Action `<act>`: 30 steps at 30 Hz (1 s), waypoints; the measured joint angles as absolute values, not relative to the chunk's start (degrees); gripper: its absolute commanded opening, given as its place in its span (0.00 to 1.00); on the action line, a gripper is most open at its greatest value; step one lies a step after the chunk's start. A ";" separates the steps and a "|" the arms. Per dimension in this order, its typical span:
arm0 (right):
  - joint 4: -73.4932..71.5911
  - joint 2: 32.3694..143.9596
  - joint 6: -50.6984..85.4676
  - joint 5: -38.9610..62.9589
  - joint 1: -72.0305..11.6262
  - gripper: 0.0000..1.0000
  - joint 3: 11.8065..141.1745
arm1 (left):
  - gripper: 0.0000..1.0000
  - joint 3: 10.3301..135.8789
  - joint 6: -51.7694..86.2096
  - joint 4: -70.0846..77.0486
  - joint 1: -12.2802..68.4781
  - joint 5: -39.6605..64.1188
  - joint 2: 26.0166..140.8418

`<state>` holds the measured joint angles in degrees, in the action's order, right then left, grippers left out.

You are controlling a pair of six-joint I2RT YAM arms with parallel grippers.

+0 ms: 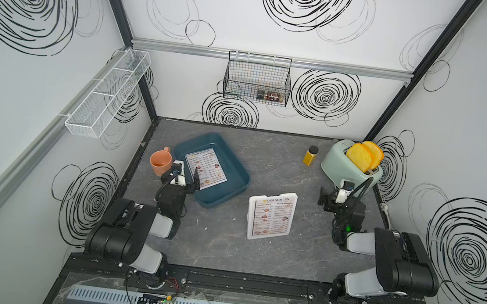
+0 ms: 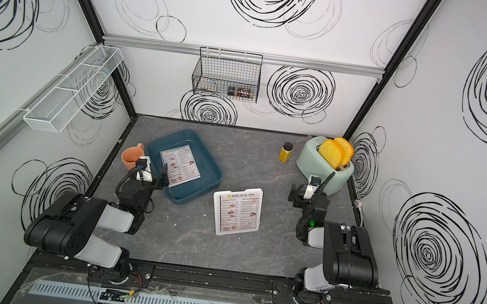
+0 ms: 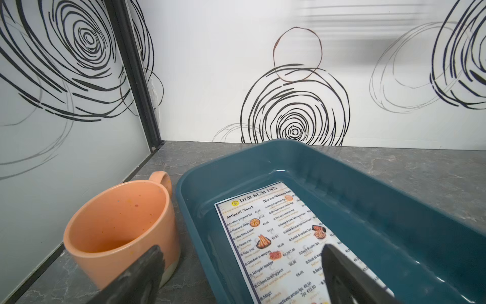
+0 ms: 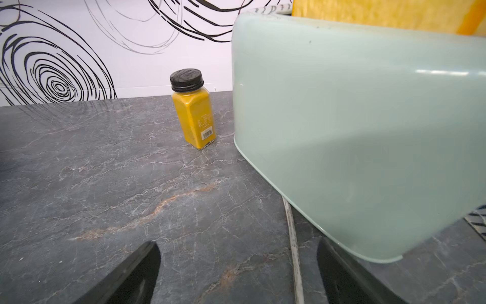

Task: Replace the menus in the menu holders
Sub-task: Adjust the menu holder at the center of the board.

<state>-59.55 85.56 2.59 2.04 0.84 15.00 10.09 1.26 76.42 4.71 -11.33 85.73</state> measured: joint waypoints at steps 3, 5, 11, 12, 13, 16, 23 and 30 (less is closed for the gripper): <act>-59.55 85.56 2.59 2.04 0.84 0.97 15.00 | 0.96 10.09 1.23 76.42 4.71 -11.33 85.73; -59.55 85.56 2.59 2.04 0.84 0.97 15.00 | 0.96 10.09 1.23 76.42 4.71 -11.33 85.73; -59.55 85.56 2.59 2.04 0.84 0.98 15.00 | 0.96 10.09 1.26 76.42 4.71 -11.33 85.73; -59.55 85.56 2.59 2.04 0.84 0.97 15.00 | 0.96 10.09 1.23 76.42 4.71 -11.33 85.73; -59.55 85.56 2.59 2.04 0.84 0.97 15.00 | 0.96 10.09 1.23 76.42 4.71 -11.31 85.73; -59.55 85.56 2.59 2.04 0.84 0.97 15.00 | 0.96 10.09 1.26 76.42 4.71 -11.31 85.73; -59.55 85.56 2.59 2.04 0.84 0.97 15.00 | 0.96 10.09 1.26 76.42 4.71 -11.14 85.73; -54.08 79.46 3.14 1.21 0.86 0.97 15.16 | 0.96 8.27 2.09 75.90 2.70 -9.28 82.43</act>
